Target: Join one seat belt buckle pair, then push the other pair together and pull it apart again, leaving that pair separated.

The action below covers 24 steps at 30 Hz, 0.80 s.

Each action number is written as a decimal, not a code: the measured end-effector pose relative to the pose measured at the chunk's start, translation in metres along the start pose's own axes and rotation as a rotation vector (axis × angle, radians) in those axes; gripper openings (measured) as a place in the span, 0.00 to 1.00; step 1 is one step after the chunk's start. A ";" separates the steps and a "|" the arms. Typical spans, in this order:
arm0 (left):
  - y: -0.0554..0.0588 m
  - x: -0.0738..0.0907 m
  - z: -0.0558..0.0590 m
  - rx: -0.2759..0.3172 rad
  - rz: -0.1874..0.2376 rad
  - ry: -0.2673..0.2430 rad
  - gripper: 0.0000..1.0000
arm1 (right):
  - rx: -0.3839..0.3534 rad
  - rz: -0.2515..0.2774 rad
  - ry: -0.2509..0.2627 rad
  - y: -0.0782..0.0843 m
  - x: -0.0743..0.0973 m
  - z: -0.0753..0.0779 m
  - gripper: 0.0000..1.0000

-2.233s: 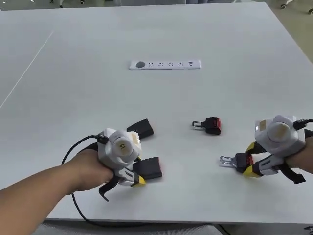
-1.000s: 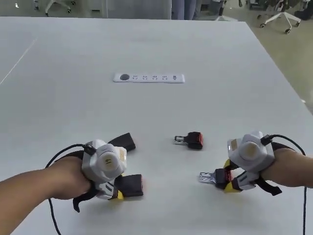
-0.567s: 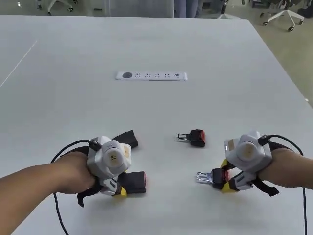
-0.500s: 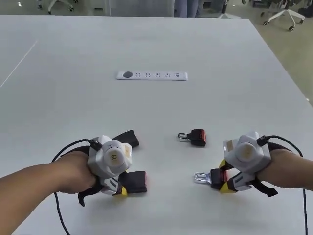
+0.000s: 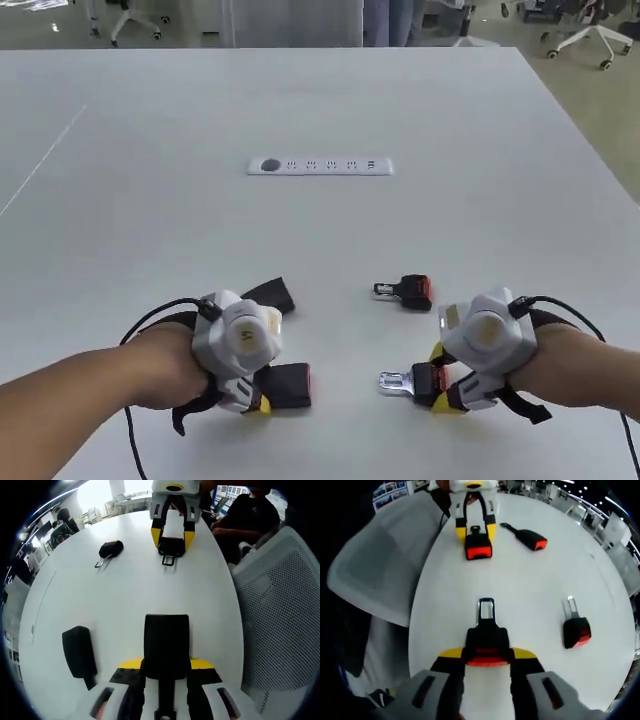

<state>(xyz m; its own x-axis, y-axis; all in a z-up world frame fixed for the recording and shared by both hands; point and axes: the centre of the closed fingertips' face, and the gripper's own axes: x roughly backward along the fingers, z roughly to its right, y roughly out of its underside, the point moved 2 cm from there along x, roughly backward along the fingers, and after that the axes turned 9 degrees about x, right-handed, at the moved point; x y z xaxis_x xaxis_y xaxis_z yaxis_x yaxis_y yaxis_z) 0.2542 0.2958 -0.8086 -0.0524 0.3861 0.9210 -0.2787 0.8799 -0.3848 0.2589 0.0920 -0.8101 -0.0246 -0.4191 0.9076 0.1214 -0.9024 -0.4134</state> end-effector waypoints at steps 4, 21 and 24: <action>0.000 0.000 0.001 0.000 0.007 -0.001 0.33 | 0.012 0.010 0.005 -0.010 -0.004 -0.001 0.34; -0.002 -0.002 0.001 -0.005 0.010 0.001 0.33 | 0.036 0.058 -0.007 -0.042 -0.020 -0.006 0.34; -0.002 -0.002 0.000 -0.006 0.008 0.001 0.33 | 0.042 0.064 -0.009 -0.046 -0.021 -0.007 0.34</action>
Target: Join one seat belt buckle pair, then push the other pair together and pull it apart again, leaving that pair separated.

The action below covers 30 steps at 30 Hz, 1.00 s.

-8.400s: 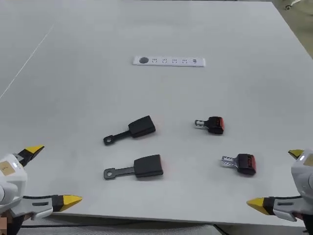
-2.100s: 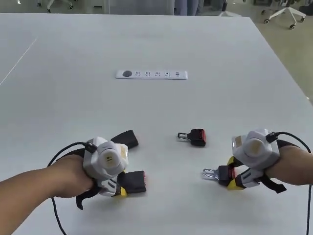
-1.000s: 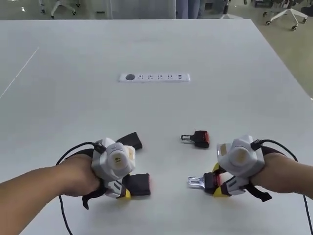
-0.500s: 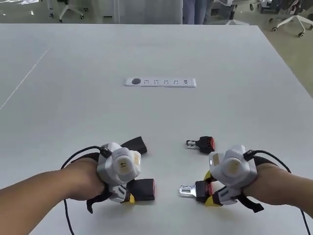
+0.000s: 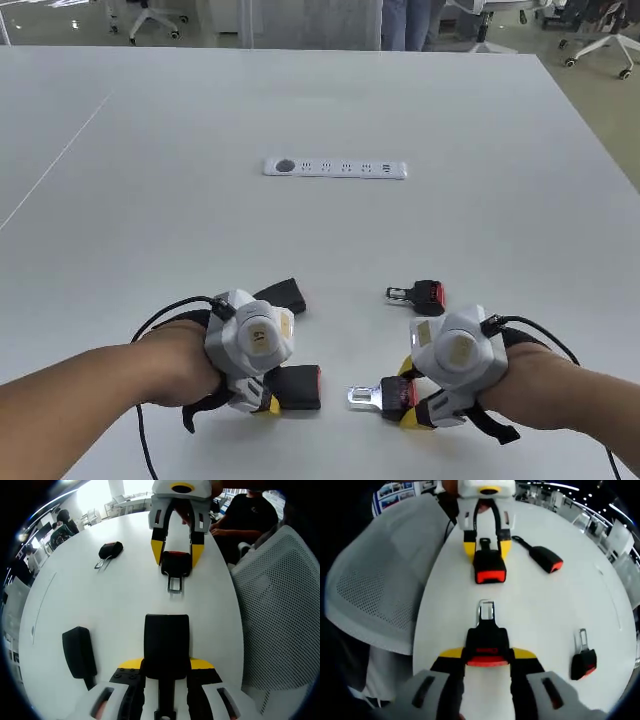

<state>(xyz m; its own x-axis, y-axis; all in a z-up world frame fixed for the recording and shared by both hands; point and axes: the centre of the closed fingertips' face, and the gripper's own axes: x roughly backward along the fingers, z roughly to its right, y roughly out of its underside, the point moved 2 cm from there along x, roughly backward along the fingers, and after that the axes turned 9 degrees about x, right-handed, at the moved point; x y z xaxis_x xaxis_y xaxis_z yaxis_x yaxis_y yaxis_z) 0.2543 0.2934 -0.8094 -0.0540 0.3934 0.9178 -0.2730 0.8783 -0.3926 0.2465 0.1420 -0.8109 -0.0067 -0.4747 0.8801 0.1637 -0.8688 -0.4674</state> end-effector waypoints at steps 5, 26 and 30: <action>0.000 0.000 0.001 -0.005 -0.004 0.001 0.33 | 0.005 0.007 0.001 -0.006 -0.003 -0.001 0.34; -0.001 0.000 0.000 -0.020 -0.012 0.007 0.33 | 0.003 0.013 0.004 -0.013 -0.006 -0.002 0.34; -0.001 -0.001 0.000 -0.021 -0.012 0.008 0.32 | 0.004 0.011 0.005 -0.013 -0.006 -0.002 0.35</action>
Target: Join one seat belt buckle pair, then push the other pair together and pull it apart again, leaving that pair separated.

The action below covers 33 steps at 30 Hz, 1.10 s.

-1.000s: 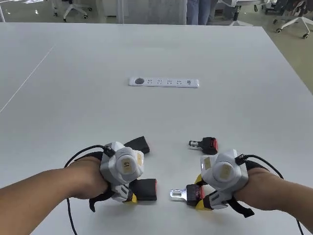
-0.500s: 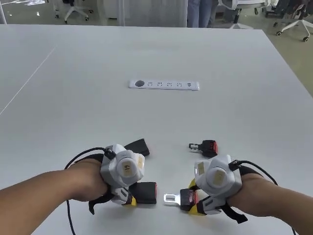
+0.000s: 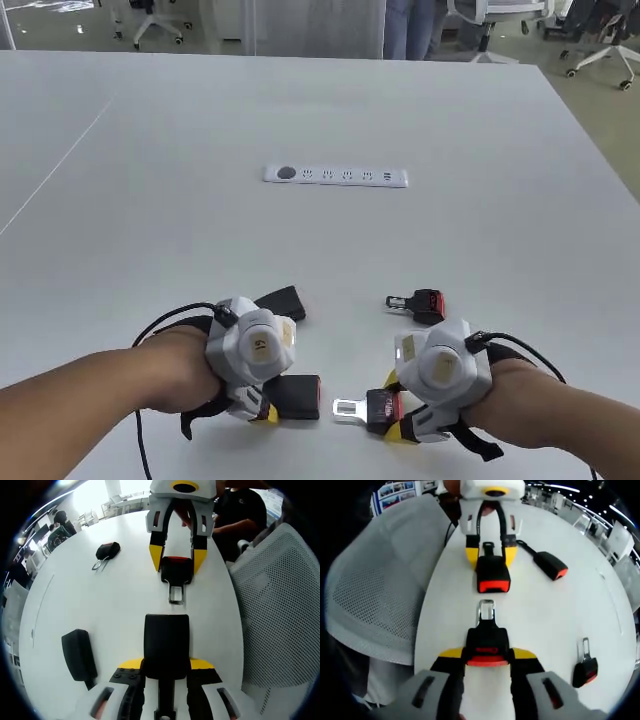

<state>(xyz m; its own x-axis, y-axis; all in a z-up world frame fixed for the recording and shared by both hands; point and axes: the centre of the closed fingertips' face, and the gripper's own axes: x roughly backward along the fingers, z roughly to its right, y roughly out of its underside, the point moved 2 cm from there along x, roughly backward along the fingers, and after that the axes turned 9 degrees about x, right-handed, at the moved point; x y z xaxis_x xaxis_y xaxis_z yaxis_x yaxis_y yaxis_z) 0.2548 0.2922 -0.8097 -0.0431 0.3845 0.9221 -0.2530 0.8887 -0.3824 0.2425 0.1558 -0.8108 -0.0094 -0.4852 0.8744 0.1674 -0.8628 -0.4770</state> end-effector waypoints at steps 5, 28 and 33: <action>0.000 0.000 0.000 0.001 0.000 -0.001 0.32 | 0.002 0.000 0.002 0.000 0.000 0.000 0.35; 0.000 -0.001 0.000 -0.009 0.003 0.003 0.32 | 0.006 0.005 0.009 -0.001 -0.002 0.001 0.34; 0.000 0.000 0.000 -0.004 0.010 0.003 0.33 | -0.001 0.022 0.020 -0.006 -0.004 0.002 0.34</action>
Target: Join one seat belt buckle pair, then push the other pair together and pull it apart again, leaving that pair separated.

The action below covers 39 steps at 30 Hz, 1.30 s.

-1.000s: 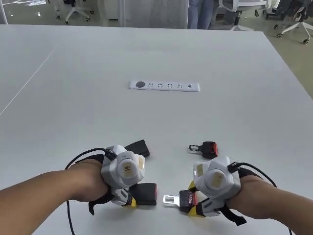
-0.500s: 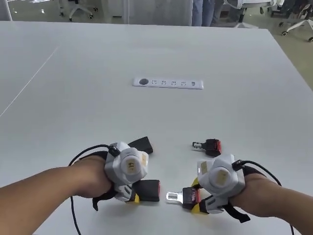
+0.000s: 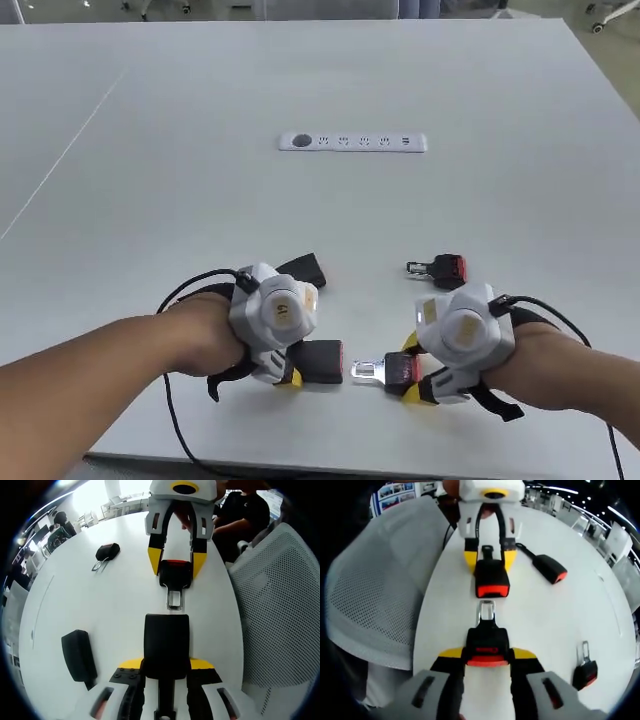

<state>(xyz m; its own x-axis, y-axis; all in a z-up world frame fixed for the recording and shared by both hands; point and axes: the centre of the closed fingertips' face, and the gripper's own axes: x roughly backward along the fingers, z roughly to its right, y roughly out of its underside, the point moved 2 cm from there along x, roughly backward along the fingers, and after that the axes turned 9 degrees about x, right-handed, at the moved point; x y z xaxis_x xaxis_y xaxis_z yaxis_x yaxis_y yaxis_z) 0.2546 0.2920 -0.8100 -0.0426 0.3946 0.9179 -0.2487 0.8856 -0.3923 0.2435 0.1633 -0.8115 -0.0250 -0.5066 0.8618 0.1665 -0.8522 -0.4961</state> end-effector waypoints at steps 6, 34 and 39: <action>-0.001 0.000 0.000 -0.017 -0.015 0.006 0.33 | -0.015 0.011 0.021 -0.007 -0.005 0.005 0.34; -0.002 0.000 0.000 -0.026 -0.037 0.010 0.32 | -0.046 0.031 0.055 -0.023 -0.012 0.011 0.33; -0.001 0.000 0.000 -0.034 -0.035 0.013 0.32 | -0.054 0.026 0.055 -0.026 -0.014 0.013 0.33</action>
<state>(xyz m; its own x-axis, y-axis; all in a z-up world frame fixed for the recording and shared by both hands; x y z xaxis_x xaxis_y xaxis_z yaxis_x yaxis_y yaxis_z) 0.2546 0.2909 -0.8095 -0.0220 0.3663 0.9302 -0.2172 0.9065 -0.3621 0.2519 0.1938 -0.8094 -0.0762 -0.5339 0.8421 0.1140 -0.8437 -0.5246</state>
